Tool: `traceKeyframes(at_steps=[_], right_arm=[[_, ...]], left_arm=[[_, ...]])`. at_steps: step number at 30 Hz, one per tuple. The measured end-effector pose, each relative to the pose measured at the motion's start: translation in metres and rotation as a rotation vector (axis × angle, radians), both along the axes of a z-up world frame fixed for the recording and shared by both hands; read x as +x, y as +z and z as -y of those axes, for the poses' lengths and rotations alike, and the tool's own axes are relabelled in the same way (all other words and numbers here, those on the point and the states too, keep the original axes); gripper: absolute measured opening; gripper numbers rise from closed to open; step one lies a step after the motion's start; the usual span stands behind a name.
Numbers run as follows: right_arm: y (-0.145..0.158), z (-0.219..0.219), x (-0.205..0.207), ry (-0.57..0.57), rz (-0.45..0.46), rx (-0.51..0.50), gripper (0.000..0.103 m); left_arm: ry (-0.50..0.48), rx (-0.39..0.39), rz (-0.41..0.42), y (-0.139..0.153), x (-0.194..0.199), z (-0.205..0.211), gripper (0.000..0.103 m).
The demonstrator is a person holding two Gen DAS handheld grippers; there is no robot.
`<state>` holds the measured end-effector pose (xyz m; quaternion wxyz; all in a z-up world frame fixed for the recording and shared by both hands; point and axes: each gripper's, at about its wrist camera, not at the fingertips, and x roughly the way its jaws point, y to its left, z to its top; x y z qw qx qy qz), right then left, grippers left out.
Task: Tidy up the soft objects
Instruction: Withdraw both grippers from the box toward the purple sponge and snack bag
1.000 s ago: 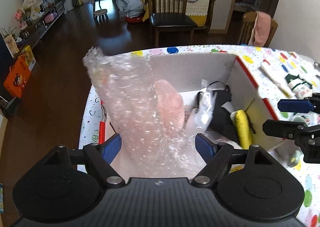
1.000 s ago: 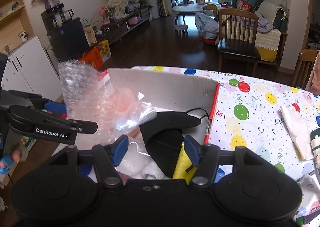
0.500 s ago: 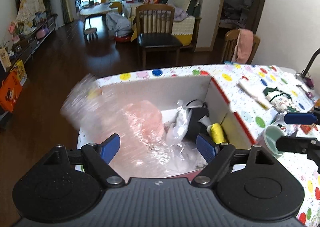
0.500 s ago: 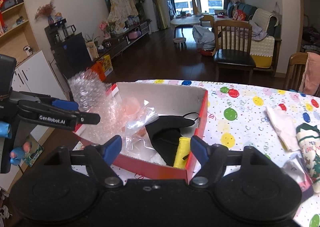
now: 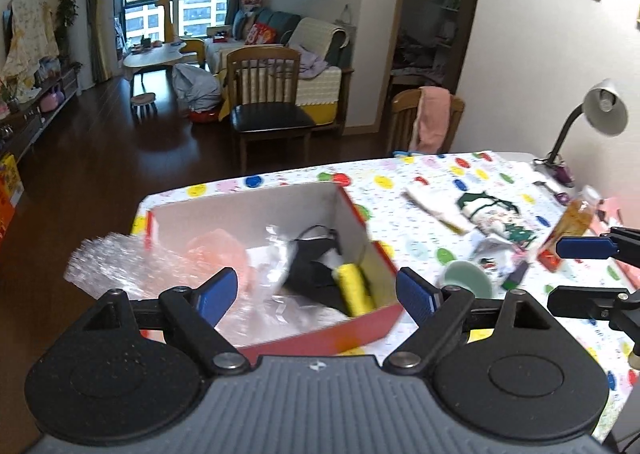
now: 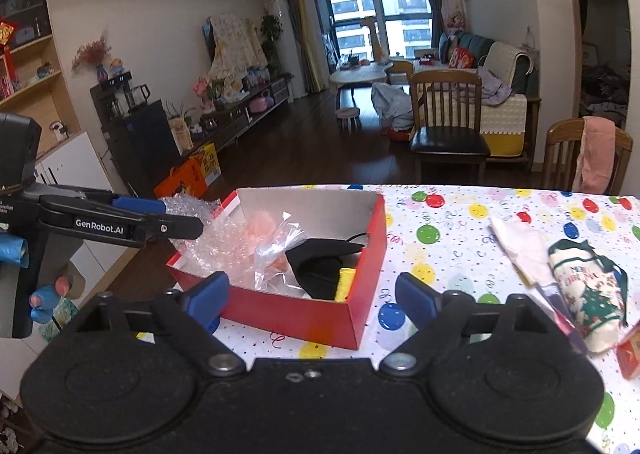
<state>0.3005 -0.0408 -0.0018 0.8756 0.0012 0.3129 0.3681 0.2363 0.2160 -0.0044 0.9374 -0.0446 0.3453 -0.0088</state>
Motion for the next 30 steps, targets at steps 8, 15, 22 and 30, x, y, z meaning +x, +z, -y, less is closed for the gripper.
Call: traceKeyframes(at_steps=[8,15,22,30], right_arm=[[0.000,0.055,-0.008,-0.029,0.024,0.034,0.102],[-0.011,0.112,-0.005,-0.032,0.026,0.024,0.103],[-0.028,0.160,0.011,-0.048,0.024,-0.011,0.103],[-0.057,0.199,0.035,-0.076,0.012,-0.067,0.103]], left_arm=[[-0.014,-0.043,0.020,-0.001,-0.008,0.054,0.087],[-0.033,-0.079,0.038,-0.011,-0.005,0.107,0.103],[-0.030,-0.119,0.045,-0.031,0.005,0.156,0.103],[-0.026,-0.147,0.006,-0.067,0.030,0.206,0.103]])
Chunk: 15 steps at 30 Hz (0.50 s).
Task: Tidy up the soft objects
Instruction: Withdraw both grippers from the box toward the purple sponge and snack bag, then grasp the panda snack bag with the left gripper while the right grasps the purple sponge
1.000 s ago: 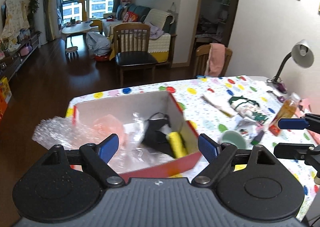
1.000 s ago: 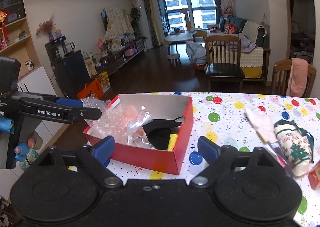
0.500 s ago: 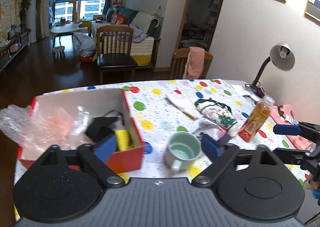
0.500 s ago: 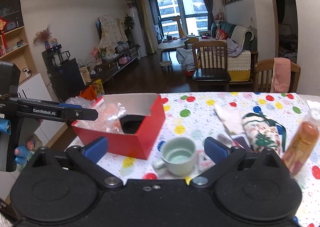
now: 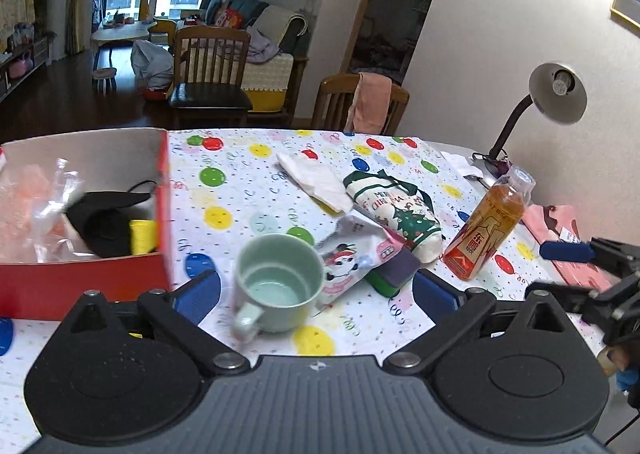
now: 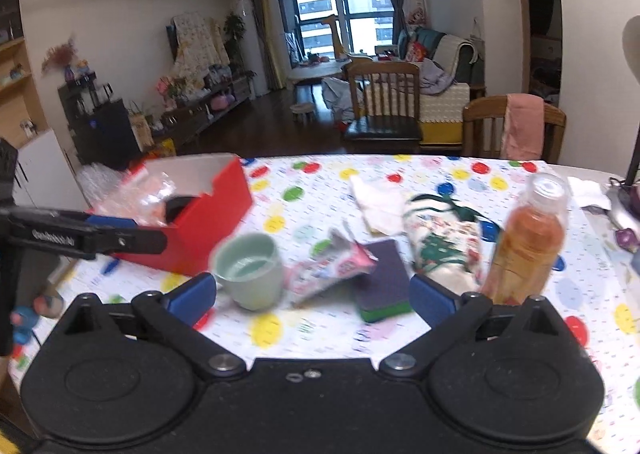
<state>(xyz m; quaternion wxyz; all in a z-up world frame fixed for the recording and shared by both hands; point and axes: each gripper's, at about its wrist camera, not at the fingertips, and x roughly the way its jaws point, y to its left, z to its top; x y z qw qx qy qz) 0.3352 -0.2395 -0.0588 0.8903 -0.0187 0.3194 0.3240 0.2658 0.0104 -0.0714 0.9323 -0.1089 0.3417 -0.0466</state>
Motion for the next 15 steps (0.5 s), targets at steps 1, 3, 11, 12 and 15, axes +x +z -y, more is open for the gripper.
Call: traceKeyframes(at_steps=[1,3,11,12,15], right_arm=[[-0.006,0.004,0.003,0.002,0.000,-0.015,0.103],[-0.016,0.011,0.009,0.001,-0.011,-0.036,0.102],[-0.052,0.023,0.035,0.019,-0.044,-0.089,0.101],[-0.056,0.023,0.039,0.026,-0.046,-0.092,0.100],[-0.068,0.020,0.052,0.047,-0.057,-0.099,0.099]], left_arm=[[0.003,0.004,0.000,-0.002,0.004,0.006,0.103],[-0.021,0.014,-0.001,-0.005,0.015,0.017,0.103],[-0.200,0.108,-0.062,-0.017,0.072,0.063,0.103],[-0.226,0.120,-0.087,-0.020,0.080,0.068,0.103],[-0.293,0.144,-0.166,-0.030,0.106,0.082,0.103]])
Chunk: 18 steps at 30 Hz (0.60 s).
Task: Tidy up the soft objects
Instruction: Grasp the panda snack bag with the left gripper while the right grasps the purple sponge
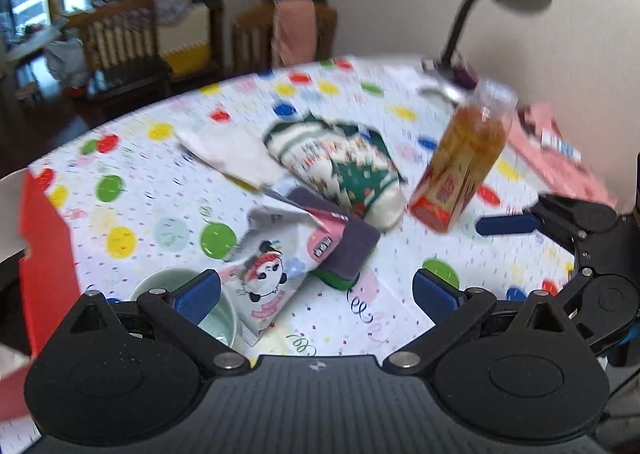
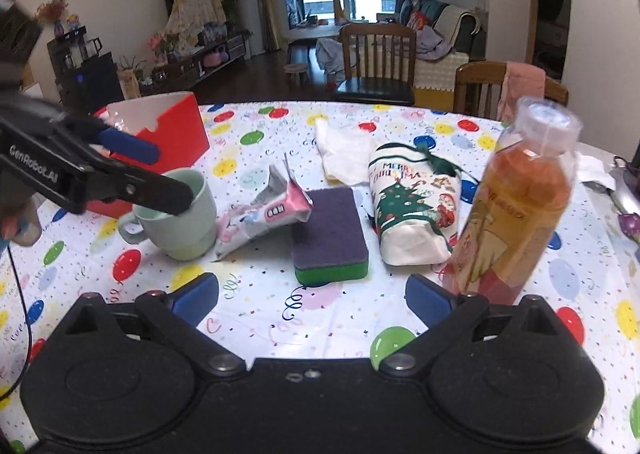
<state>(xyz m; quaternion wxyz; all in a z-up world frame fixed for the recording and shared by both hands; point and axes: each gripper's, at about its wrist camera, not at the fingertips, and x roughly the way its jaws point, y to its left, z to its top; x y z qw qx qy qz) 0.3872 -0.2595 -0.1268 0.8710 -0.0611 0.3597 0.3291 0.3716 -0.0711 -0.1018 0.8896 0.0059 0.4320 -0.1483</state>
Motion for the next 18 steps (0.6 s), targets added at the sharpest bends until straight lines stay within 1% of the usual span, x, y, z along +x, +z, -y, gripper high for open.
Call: traceKeyframes(at_steps=[2,5,10,12,15,18], right_arm=[[-0.006,-0.002,0.006,0.013,-0.004,-0.001,0.098],[-0.015,-0.006,0.016,0.032,-0.008,-0.002,0.097],[-0.028,-0.014,0.031,0.041,-0.020,-0.016,0.094],[-0.033,-0.019,0.035,0.052,-0.011,-0.034,0.094],[-0.040,-0.026,0.040,0.065,-0.003,-0.051,0.094],[-0.046,-0.033,0.045,0.079,0.005,-0.065,0.093]], left_arm=[[-0.032,0.023,-0.044,-0.006,0.016,0.006,0.103],[-0.083,0.037,-0.108,-0.012,0.038,0.011,0.103],[-0.120,0.067,-0.192,-0.026,0.074,0.015,0.103],[-0.144,0.095,-0.241,-0.036,0.087,0.018,0.103],[-0.173,0.158,-0.279,-0.050,0.102,0.022,0.103],[-0.187,0.182,-0.330,-0.063,0.116,0.021,0.103]])
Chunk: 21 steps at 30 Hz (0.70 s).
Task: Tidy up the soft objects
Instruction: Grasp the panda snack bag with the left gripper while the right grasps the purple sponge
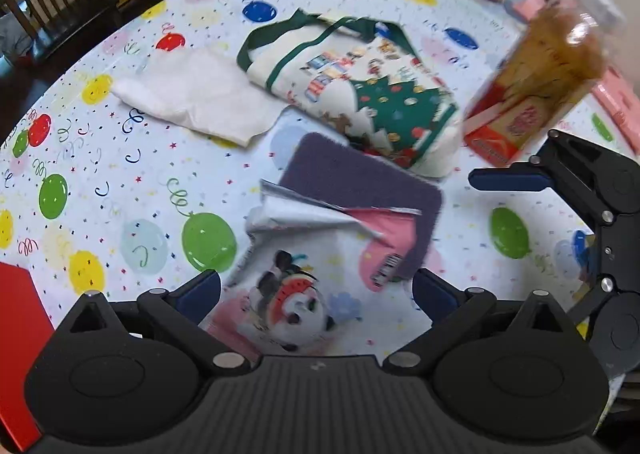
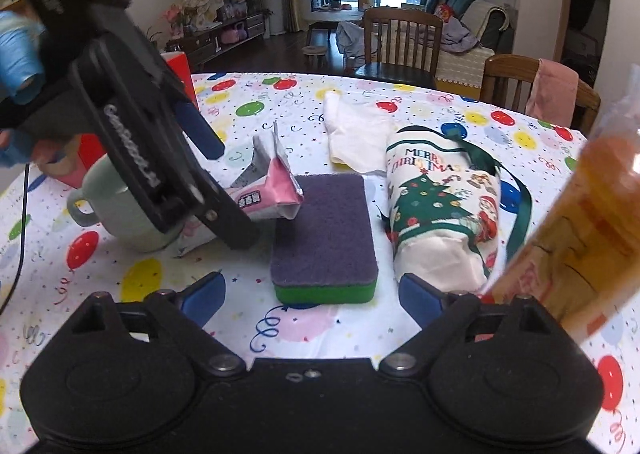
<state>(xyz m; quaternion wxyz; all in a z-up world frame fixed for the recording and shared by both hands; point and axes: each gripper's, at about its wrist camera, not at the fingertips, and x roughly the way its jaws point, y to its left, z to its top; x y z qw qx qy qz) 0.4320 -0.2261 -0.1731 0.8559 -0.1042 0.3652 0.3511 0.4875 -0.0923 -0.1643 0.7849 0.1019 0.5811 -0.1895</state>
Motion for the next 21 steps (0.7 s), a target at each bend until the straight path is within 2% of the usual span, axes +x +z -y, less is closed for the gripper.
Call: traceKeyframes(at_steps=[11,17,19,21], right_arm=[[-0.021,-0.018,0.022,-0.034,-0.032,-0.003,0.088],[-0.026,-0.025,0.021,-0.072,-0.009,-0.029,0.083],[-0.026,-0.024,0.021,-0.083,-0.006,-0.030,0.078],[-0.026,-0.024,0.021,-0.091,-0.005,-0.033,0.074]], left_arm=[[-0.054,0.022,-0.071,-0.025,0.027,0.000,0.103],[-0.070,-0.011,-0.076,-0.030,0.032,-0.002,0.103],[-0.071,-0.016,-0.070,-0.029,0.032,-0.002,0.101],[-0.057,-0.040,-0.072,-0.028,0.033,-0.004,0.092]])
